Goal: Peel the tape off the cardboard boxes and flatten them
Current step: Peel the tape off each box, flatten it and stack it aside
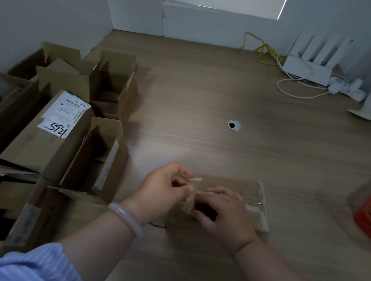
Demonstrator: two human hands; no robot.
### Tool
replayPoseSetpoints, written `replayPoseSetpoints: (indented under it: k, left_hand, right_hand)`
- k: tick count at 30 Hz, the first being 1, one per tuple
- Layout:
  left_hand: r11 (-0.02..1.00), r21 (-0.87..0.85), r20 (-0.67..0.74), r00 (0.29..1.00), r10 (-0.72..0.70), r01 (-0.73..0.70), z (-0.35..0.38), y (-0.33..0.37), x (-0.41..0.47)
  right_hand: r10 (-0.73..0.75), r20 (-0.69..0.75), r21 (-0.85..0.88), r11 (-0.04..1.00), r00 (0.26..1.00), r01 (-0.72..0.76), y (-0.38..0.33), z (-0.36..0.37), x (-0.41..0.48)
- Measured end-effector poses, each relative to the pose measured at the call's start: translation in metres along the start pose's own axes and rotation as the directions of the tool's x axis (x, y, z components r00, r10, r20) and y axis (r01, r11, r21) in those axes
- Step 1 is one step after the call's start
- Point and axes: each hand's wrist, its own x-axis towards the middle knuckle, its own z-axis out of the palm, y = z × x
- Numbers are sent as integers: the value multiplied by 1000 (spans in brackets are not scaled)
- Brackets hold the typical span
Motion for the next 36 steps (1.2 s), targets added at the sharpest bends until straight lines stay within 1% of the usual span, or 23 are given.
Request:
replayPoseSetpoints:
  k: [2, 3, 5, 8, 10, 12, 14, 16, 18, 20, 21, 22, 23, 24, 25, 26, 27, 28, 29, 30, 31, 33, 36]
  left_hand:
    - [995, -91, 3, 1000, -30, 30, 1, 2, 2]
    - [995, -95, -4, 999, -32, 31, 1, 1, 2]
    - [995, -96, 15, 1000, -26, 28, 2, -2, 2]
    - [993, -118, 82, 997, -9, 18, 7, -6, -2]
    - [998, -50, 79, 996, 38, -34, 9, -10, -1]
    - [989, 109, 22, 995, 97, -99, 8, -17, 2]
    - [939, 301, 18, 986, 168, -165, 8, -20, 3]
    - [868, 439, 72, 972, 225, -233, 11, -24, 3]
    - [834, 492, 77, 967, 244, -250, 13, -29, 4]
    - [825, 504, 67, 963, 261, -258, 16, -33, 4]
    - [811, 510, 78, 955, 287, -286, 18, -35, 4]
    - [785, 526, 95, 940, 329, -328, 19, -38, 4]
    - [752, 550, 113, 924, 365, -364, 20, -40, 4]
    - [721, 578, 125, 915, 384, -382, 22, -42, 4]
    - [694, 609, 136, 913, 384, -383, 23, -42, 4]
    - [663, 645, 144, 913, 382, -379, 25, -43, 3]
    - [626, 683, 150, 911, 383, -376, 26, -43, 2]
    - [587, 718, 159, 909, 385, -374, 27, -43, 2]
    - [548, 746, 172, 905, 389, -378, 27, -43, 1]
    - [514, 765, 189, 898, 397, -388, 27, -43, 1]
    - [492, 774, 202, 892, 404, -398, 27, -43, 1]
    - [481, 778, 210, 888, 409, -405, 25, -45, 1]
    - [495, 784, 186, 903, 388, -374, 28, -46, 0]
  right_hand:
    - [125, 6, 106, 986, 992, -125, -2, -3, 4]
    - [166, 3, 145, 976, 986, -165, -4, -3, 6]
    - [166, 19, 142, 976, 986, -167, -8, -4, 10]
    - [162, 52, 129, 977, 985, -167, -7, -3, 13]
    - [225, 44, 185, 955, 973, -230, -4, -2, 14]
    - [307, 60, 251, 916, 950, -312, -2, -1, 13]
    - [352, 88, 306, 881, 932, -362, 0, 0, 12]
    - [405, 81, 382, 831, 911, -404, 1, 1, 12]
    - [477, 49, 497, 751, 877, -436, 0, 1, 13]
    - [553, 4, 613, 657, 833, -439, 0, -2, 14]
    - [583, -38, 638, 639, 812, -429, 2, -4, 14]
    - [608, -85, 631, 646, 789, -430, 5, -9, 14]
    - [616, -137, 597, 676, 776, -431, 9, -14, 13]
    - [594, -180, 522, 733, 784, -436, 13, -20, 12]
    - [535, -193, 409, 806, 822, -428, 16, -25, 10]
    - [458, -162, 287, 869, 874, -402, 18, -28, 8]
    - [382, -80, 192, 912, 921, -362, 19, -28, 7]
    - [338, 29, 114, 934, 941, -339, 18, -27, 7]
    - [314, 119, 38, 946, 942, -321, 15, -26, 7]
    - [295, 152, -33, 955, 943, -293, 14, -23, 5]
    - [270, 151, -84, 962, 951, -260, 12, -22, 3]
    - [222, 125, -156, 967, 967, -202, 11, -19, -3]
    - [238, 151, -202, 957, 959, -206, 10, -20, -7]
